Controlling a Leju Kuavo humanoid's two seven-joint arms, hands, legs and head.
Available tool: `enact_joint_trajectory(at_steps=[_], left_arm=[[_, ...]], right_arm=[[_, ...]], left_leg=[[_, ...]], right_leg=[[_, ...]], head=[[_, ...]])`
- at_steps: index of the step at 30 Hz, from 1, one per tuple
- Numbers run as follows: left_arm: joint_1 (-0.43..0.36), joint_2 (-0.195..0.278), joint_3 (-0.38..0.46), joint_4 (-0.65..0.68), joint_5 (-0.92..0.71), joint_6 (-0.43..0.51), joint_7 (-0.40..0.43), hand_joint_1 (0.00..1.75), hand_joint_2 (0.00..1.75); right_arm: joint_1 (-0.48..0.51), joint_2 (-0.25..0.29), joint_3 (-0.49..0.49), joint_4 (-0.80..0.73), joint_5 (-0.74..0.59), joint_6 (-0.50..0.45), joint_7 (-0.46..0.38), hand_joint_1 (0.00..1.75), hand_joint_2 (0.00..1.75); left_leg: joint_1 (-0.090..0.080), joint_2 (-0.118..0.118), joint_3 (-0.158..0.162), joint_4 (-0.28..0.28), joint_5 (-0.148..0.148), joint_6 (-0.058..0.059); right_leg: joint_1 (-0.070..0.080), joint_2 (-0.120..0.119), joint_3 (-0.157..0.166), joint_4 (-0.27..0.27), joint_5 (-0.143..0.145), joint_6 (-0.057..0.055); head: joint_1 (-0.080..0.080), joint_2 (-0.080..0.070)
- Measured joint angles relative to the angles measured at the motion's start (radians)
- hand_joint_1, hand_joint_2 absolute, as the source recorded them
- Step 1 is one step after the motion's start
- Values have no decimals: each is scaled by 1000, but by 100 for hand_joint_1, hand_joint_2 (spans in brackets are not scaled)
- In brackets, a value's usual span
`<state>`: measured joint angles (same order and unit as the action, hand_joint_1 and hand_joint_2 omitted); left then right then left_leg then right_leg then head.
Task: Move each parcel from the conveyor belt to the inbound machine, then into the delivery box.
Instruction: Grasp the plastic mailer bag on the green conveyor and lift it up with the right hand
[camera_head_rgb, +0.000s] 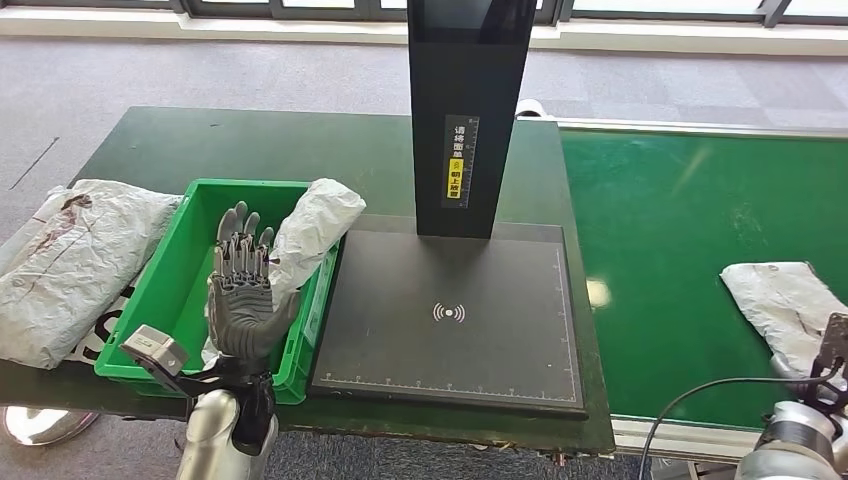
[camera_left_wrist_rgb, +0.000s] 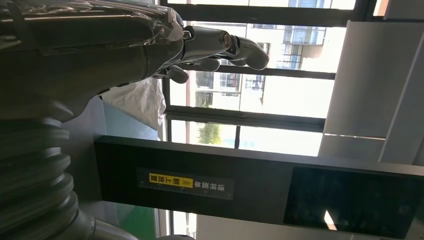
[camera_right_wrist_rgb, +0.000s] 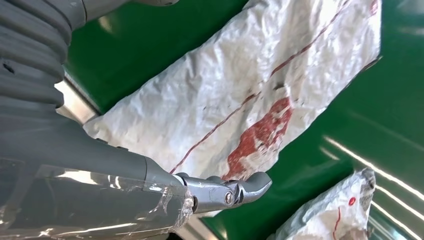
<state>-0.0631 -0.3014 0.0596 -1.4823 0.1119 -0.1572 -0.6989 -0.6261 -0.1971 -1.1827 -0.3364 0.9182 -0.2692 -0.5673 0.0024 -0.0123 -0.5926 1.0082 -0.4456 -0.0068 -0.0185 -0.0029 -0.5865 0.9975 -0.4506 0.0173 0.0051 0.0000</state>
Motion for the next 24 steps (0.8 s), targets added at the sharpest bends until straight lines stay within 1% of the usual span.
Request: enact_joint_trajectory(at_steps=[4, 6, 7, 8, 11, 12, 13, 17, 21, 24], left_arm=[[-1, 0, 1, 9, -11, 0, 0, 0, 175], [-1, 0, 2, 12, -16, 1, 0, 0, 175], [-1, 0, 2, 13, -17, 2, 0, 0, 175], [-1, 0, 2, 14, -18, 2, 0, 0, 175], [-1, 0, 3, 16, -18, 2, 0, 0, 175], [-1, 0, 3, 16, -18, 2, 0, 0, 175], [-1, 0, 3, 17, -18, 2, 0, 0, 175], [-1, 0, 3, 19, -18, 6, 0, 0, 175], [2, 0, 3, 19, -20, 25, 0, 0, 175], [5, 0, 3, 16, -20, 39, 0, 0, 175]], right_arm=[[-23, 1, 0, 14, -13, 15, 3, 0, 175], [-27, 4, 0, 19, -2, 5, 30, 0, 175], [-28, 5, 2, 22, 13, -4, 61, 0, 175], [-28, 6, 7, 26, 40, -17, 110, 0, 175], [-26, 8, 49, 35, 178, -78, 314, 0, 175], [-25, 8, 72, 37, 222, -100, 368, 0, 175], [-23, 9, 97, 38, 254, -118, 405, 0, 175], [-22, 9, 162, 40, 308, -149, 471, 0, 175], [-17, 9, 227, 43, 408, -181, 586, 0, 175], [-10, 9, 270, 45, 429, -179, 609, 0, 175]], left_leg=[[0, 0, 0, 0, 0, 0], [0, -1, 0, 0, 0, 0], [0, -1, 0, 0, 0, 0], [0, -1, 0, 0, 0, 0], [0, -1, 0, 0, 0, 0], [0, -1, 0, 0, 0, 0], [0, 0, 0, 0, 0, 0], [0, 0, 0, 0, 0, 0], [0, -1, 0, 0, 0, 0], [0, 0, 0, 0, 0, 0]], right_leg=[[0, 0, 0, 0, 0, 0], [0, 0, 0, 0, 0, 0], [0, 0, 0, 0, 0, 0], [0, -1, 0, 0, 0, 0], [0, -1, 0, 0, 0, 0], [0, 0, 0, 0, 0, 0], [0, 0, 0, 0, 0, 0], [0, 0, 0, 0, 0, 0], [0, -1, 0, 0, 0, 0], [0, 0, 0, 0, 0, 0]], head=[[0, 0], [0, 0], [0, 0], [0, 0], [0, 0], [0, 0], [0, 0], [0, 0], [0, 0], [0, 0]])
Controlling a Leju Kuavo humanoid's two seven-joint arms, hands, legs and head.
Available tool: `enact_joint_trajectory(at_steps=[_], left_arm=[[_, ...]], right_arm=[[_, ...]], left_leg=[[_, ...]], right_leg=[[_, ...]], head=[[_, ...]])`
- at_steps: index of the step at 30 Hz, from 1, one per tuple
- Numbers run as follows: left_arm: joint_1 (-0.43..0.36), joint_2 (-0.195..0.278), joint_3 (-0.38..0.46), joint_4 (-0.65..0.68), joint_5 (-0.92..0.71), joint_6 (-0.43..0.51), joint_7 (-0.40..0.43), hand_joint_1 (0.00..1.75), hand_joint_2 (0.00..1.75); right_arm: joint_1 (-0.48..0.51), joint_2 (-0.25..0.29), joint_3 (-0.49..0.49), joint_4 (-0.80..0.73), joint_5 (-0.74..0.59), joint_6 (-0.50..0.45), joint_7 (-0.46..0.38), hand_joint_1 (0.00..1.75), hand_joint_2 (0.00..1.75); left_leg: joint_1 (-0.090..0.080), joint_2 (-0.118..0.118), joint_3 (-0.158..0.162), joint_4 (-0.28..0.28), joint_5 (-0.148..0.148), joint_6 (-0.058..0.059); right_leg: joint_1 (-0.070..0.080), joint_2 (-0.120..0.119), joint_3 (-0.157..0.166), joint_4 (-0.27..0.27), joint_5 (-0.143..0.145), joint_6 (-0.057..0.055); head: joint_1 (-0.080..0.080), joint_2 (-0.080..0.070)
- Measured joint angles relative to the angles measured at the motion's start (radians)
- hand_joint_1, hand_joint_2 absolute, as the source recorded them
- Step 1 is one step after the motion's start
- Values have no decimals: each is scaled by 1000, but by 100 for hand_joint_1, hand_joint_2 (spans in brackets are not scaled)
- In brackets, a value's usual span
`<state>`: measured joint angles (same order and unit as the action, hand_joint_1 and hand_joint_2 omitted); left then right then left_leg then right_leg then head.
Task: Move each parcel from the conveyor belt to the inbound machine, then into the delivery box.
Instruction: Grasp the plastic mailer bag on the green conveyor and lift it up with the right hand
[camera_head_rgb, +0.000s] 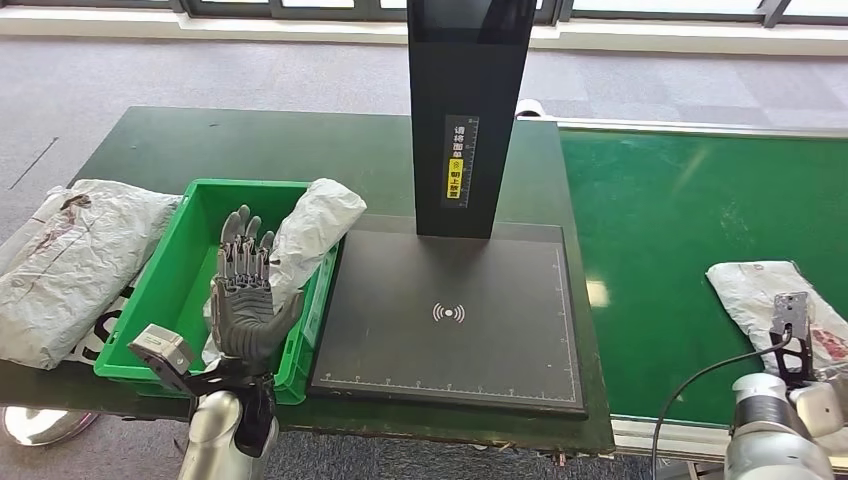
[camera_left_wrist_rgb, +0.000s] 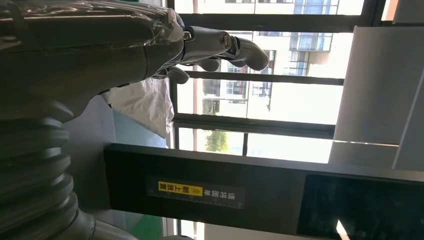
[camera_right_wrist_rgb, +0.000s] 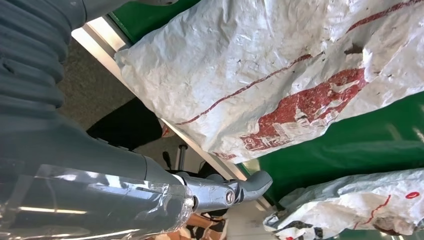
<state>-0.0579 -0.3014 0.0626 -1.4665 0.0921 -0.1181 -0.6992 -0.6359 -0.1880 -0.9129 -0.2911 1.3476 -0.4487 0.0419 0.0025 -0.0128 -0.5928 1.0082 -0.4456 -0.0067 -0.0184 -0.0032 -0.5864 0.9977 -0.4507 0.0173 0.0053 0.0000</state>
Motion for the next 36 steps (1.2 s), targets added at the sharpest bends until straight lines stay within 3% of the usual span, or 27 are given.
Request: enact_joint_trajectory(at_steps=[36], left_arm=[[22, 0, -1, -13, 3, 21, 0, 0, 175]], right_arm=[[28, 0, 55, 22, 8, 19, 38, 0, 175]], left_leg=[[0, 0, 0, 0, 0, 0]], right_leg=[[0, 0, 0, 0, 0, 0]], head=[[0, 0]])
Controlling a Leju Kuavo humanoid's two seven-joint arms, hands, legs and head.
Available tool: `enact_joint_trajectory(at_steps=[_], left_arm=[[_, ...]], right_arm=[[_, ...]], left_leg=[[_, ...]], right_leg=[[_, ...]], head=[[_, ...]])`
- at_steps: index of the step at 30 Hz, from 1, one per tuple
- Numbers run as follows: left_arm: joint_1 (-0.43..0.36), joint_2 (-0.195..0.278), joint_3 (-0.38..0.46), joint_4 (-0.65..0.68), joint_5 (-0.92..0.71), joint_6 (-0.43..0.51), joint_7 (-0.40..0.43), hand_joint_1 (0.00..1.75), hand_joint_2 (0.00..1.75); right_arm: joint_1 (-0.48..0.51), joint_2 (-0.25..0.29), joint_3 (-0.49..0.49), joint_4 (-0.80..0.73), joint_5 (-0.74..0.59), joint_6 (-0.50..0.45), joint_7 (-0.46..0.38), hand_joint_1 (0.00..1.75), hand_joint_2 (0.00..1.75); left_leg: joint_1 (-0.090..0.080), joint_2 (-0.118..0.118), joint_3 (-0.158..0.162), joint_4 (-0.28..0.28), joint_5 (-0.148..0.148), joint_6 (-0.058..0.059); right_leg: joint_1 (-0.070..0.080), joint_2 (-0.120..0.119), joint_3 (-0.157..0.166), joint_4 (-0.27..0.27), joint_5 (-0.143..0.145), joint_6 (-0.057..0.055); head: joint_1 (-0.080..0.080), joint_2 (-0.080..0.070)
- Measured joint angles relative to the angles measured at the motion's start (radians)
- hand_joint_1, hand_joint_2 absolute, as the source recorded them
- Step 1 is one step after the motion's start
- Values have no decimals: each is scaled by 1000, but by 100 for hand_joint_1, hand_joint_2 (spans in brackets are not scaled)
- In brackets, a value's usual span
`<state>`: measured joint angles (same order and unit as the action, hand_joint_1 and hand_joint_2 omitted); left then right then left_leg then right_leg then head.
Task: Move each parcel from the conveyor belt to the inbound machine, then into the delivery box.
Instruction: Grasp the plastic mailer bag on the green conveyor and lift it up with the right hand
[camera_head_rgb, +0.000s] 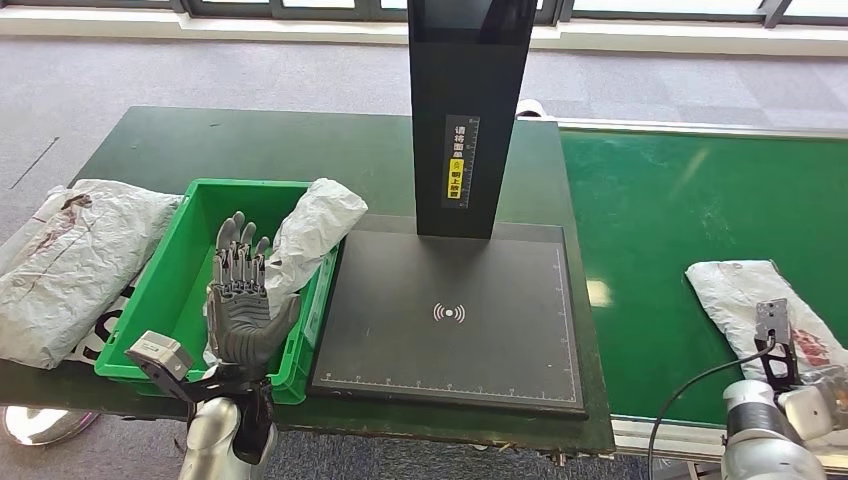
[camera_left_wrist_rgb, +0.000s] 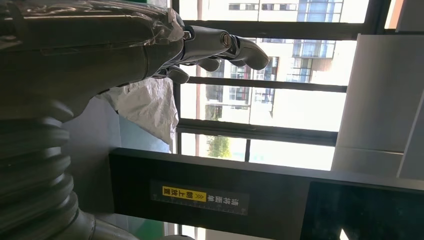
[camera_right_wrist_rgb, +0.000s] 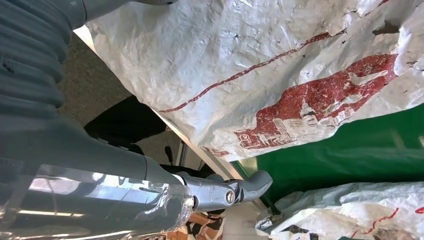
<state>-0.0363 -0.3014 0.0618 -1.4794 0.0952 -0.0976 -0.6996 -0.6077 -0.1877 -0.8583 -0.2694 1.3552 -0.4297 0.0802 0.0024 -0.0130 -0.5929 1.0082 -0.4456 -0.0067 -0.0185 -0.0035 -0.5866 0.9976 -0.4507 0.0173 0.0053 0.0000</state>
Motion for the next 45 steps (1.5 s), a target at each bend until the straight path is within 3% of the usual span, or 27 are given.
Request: enact_joint_trajectory(at_steps=[13, 14, 15, 17, 18, 19, 24, 28, 33, 39, 41, 45], left_arm=[[-2, 0, 0, 4, -14, 0, 0, 0, 175], [-2, 0, 0, 5, -16, 0, 0, 0, 175], [-2, 0, 0, 5, -17, 0, 0, 0, 175], [-2, 0, 0, 5, -18, -1, 0, 0, 175], [-2, 0, 0, 5, -18, -1, 0, 0, 175], [-2, 0, 0, 5, -18, -2, 0, 0, 175], [-2, 0, 1, 4, -20, -3, 0, 0, 175], [-1, 0, 5, 2, -20, -2, 0, 0, 175], [2, 0, 9, -4, -20, 2, 0, 0, 175], [3, 0, 9, -8, -17, 17, 0, 0, 175], [5, 0, 9, -12, -12, 28, 0, 0, 175], [12, 0, 9, -19, -2, 45, 0, 0, 175]], right_arm=[[29, 0, 2, 9, 20, 154, 35, 0, 175], [28, 0, 4, 9, 23, 164, 36, 9, 175], [28, 0, 6, 9, 26, 175, 37, 40, 175], [24, 0, 12, 9, 38, 217, 53, 127, 175], [21, 0, 16, 9, 46, 248, 65, 161, 175], [18, 0, 20, 9, 54, 281, 79, 174, 175], [10, 0, 45, 9, 73, 386, 113, 175, 175], [10, 0, 63, 9, 77, 398, 114, 175, 175], [10, 0, 78, 9, 77, 345, 89, 175, 175], [7, 4, 84, 8, 75, 210, 18, 175, 175], [1, 11, 86, 6, 58, 136, -58, 175, 175], [-19, 57, 86, -20, -70, -4, -469, 175, 175]], left_leg=[[0, 0, 0, 0, 0, 0], [0, 0, 0, 0, 0, 0], [0, 0, 0, 0, 0, 0], [0, 0, 1, 0, 0, 0], [0, 1, 1, 0, 0, 0], [0, 1, 2, 0, 0, 0], [0, 0, 3, 0, 0, 1], [0, 0, 2, 1, 1, 2], [0, 0, 2, 1, 1, 2], [0, 0, 0, 0, 1, 1], [0, 0, -1, 0, 1, 1], [0, 3, 0, 0, 1, 1]], right_leg=[[0, 0, 0, 0, 0, 0], [0, 0, 0, 0, 0, 0], [0, 0, 0, 0, 0, 0], [0, 0, 1, 0, 0, 0], [1, 0, 1, 0, 0, 0], [1, 1, 2, 0, 0, 0], [0, 0, 4, -1, 0, 1], [0, 0, 4, -1, 1, 2], [0, 0, 3, -1, 2, 2], [0, 0, 2, 0, 1, 1], [0, 0, 2, 1, 1, 1], [0, 3, 0, 1, 1, 1]], head=[[0, 0], [0, 0], [0, 0], [0, 0], [0, 0], [0, 0], [0, 0], [0, 0], [0, 0], [0, 0], [0, 0], [0, 0]])
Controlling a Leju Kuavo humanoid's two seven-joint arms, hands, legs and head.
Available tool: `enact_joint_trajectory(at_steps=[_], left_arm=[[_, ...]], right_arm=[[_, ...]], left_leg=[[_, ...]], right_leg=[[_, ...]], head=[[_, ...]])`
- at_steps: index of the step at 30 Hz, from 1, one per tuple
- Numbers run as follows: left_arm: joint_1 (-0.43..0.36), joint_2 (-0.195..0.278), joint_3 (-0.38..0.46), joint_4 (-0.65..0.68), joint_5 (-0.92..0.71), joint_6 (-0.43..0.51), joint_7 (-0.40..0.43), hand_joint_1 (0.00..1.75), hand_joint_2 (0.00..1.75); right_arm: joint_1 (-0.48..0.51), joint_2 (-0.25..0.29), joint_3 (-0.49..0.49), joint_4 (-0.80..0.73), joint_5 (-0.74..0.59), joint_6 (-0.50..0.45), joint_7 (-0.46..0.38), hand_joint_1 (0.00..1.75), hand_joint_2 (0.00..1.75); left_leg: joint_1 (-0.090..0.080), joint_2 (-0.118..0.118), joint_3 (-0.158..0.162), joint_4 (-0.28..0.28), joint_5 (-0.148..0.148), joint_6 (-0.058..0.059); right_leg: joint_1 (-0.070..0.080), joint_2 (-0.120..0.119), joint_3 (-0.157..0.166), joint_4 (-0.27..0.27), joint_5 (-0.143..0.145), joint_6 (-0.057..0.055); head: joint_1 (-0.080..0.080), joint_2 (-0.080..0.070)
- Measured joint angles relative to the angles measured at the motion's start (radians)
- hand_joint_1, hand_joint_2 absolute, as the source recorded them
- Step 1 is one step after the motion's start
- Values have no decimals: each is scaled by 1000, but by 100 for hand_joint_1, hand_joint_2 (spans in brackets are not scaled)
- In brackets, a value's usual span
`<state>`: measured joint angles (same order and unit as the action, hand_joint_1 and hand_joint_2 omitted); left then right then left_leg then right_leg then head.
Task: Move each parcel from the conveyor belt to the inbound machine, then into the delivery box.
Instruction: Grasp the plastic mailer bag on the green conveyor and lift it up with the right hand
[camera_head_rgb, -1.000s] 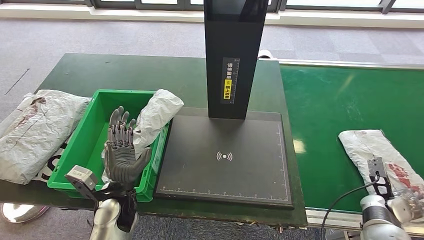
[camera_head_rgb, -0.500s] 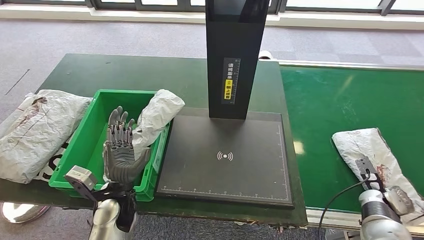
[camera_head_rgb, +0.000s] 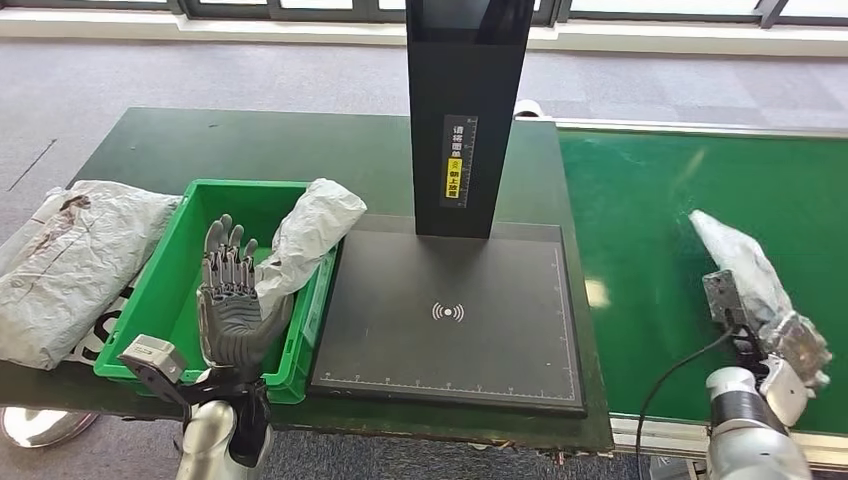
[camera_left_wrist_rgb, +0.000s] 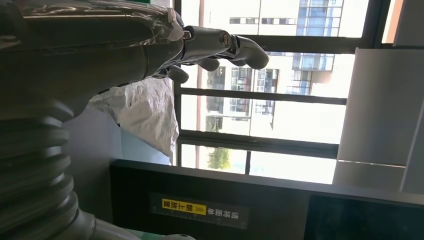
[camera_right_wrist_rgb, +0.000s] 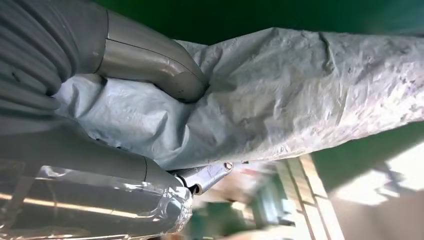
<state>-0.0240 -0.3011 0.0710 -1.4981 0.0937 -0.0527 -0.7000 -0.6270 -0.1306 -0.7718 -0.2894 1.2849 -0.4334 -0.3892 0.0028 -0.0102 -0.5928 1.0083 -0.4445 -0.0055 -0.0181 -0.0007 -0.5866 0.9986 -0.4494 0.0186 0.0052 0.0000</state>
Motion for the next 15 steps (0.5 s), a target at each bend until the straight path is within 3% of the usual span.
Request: enact_joint_trajectory(at_steps=[2, 7, 11, 15], left_arm=[[0, 0, 0, 0, 1, 0, 0, 0, 175], [0, 0, 0, 0, -18, 0, 0, 0, 175], [0, 0, 3, 1, -33, 4, 0, 0, 175], [1, 0, 9, 2, -34, 5, 0, 0, 175]], right_arm=[[-8, 30, 2, -13, -32, -18, -117, 175, 175], [12, 109, 52, -90, -182, -5, -262, 175, 175], [119, 210, 242, -283, -420, 49, -304, 175, 175], [239, 282, 450, -483, -501, 77, -295, 175, 175]], left_leg=[[0, 0, 1, 0, 0, 0], [0, -7, -1, 0, 2, -1], [1, -3, -1, 0, 1, -3], [1, -3, -1, 0, 0, -4]], right_leg=[[0, 0, 0, 0, 0, 0], [0, -7, 0, 1, 0, 0], [1, -2, -1, 1, -1, -2], [1, -3, -2, 1, -2, -3]], head=[[0, 0], [0, 0], [0, 0], [0, 0]])
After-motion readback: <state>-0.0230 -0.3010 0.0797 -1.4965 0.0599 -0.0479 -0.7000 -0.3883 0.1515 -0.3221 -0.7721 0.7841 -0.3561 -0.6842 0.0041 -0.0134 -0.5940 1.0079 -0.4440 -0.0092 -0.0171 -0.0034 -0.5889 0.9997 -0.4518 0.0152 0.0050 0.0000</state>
